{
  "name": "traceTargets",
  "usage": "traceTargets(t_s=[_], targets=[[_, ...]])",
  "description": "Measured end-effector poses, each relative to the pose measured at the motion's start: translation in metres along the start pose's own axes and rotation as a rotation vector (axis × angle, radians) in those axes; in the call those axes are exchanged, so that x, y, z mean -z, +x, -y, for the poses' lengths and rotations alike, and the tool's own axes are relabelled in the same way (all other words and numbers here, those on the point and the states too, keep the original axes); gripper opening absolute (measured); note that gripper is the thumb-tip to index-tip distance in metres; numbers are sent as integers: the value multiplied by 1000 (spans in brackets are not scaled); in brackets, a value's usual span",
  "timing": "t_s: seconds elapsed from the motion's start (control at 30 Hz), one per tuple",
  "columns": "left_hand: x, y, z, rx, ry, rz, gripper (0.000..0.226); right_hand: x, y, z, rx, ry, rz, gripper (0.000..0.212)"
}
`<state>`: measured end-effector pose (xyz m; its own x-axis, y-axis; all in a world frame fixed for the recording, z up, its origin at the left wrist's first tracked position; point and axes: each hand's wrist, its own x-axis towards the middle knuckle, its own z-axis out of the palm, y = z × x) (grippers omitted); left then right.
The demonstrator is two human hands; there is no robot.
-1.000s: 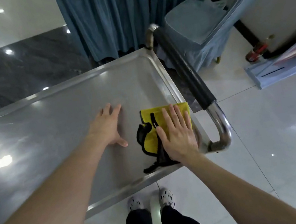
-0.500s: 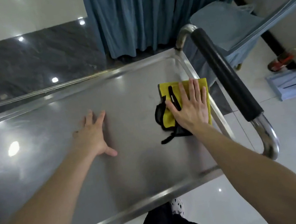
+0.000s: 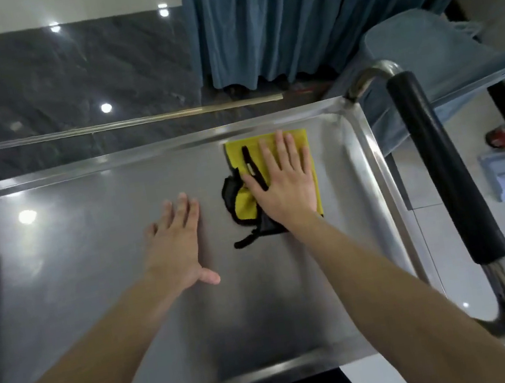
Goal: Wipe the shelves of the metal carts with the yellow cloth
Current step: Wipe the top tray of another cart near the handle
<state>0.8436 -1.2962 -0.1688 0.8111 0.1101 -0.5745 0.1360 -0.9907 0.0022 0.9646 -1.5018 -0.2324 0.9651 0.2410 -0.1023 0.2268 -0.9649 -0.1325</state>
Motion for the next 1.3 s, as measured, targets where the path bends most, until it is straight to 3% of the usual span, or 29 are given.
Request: traceTargets(t_s=[0.07,0.17,0.37,0.5,0.6,0.73,0.83,0.9,1.0,1.1,1.23,1.3], targets=[[0,-6,-5,-14,12,3,173,5,-45,-34,-107,1,-8,86],[-5,-14,-11,-18,26,7,174,10,-83,-55,-88,-25,46,90],[-8,-16,-16,-27,27,-3,172,13,-2,-25,-198,10,4,99],[-11,-15,-12,-8,8,8,173,3,-1,34,158,-21,33,86],[-11,-16,-13,-5,-17,-4,174,8,1,-12,248,-29,28,78],[-9,-16,-19,-1,3,-3,176,30,6,-120,-170,-19,-58,84],[-10,-13,-22,-10,10,-3,177,29,-2,-95,-354,37,-61,91],[-12,-12,-21,-3,4,2,178,17,-11,-31,-215,69,-32,97],[-14,-13,-18,19,-8,-1,180,1,-23,42,189,22,90,97],[-11,-19,-19,162,-27,-23,181,2,-19,10,286,-2,67,90],[-19,-31,-14,259,-115,-79,178,22,-20,-116,-108,-5,-28,92],[-21,-33,-14,262,-118,-107,175,26,-22,-135,-347,-14,-69,92]])
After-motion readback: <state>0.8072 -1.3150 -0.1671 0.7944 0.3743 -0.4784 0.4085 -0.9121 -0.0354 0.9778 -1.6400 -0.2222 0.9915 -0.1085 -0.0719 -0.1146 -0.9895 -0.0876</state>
